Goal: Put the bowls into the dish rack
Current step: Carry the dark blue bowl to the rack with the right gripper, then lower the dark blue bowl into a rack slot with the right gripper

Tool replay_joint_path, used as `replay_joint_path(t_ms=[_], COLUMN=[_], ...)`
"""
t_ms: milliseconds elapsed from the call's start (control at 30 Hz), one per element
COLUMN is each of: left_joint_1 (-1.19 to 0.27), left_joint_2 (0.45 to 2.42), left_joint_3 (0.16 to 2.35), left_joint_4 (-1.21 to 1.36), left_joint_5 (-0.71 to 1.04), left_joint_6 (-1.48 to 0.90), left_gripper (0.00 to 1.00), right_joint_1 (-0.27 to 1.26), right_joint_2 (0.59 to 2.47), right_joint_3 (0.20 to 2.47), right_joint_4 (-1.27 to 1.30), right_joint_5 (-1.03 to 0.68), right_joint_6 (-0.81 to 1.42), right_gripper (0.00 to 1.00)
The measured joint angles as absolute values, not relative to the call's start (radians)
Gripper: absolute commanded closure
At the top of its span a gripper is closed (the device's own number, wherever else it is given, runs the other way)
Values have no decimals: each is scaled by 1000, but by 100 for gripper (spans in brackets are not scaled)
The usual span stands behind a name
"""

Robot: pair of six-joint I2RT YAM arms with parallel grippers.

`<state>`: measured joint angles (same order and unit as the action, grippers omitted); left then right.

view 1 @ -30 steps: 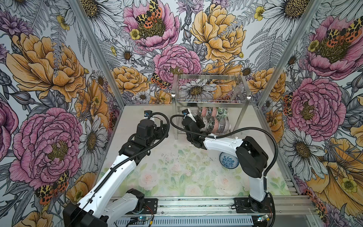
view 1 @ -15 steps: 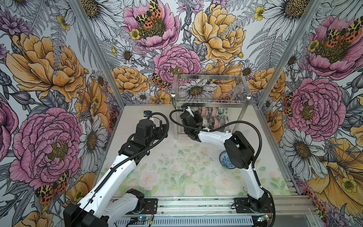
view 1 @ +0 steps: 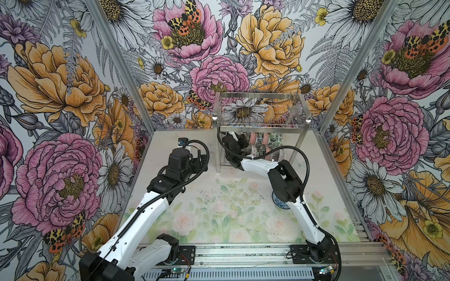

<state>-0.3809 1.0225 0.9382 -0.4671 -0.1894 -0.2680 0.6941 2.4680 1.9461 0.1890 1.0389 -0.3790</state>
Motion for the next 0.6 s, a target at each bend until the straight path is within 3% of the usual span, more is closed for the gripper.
replay_joint_path(t_ms=[367,600], left_joint_1=[-371,-361], left_joint_2=[1023,1023], left_joint_3=[938,937], left_joint_4=[-467,-466], left_joint_5=[-189,-187], left_joint_6=[-268,-261], left_gripper=[1,1], right_joint_1=[691,670], right_joint_2=[2652,2665], right_joint_3=[2226,2257], right_joint_4=[154,139], right_joint_5=[1095,1122], right_joint_6=[-440,-470], right_gripper=[100,100])
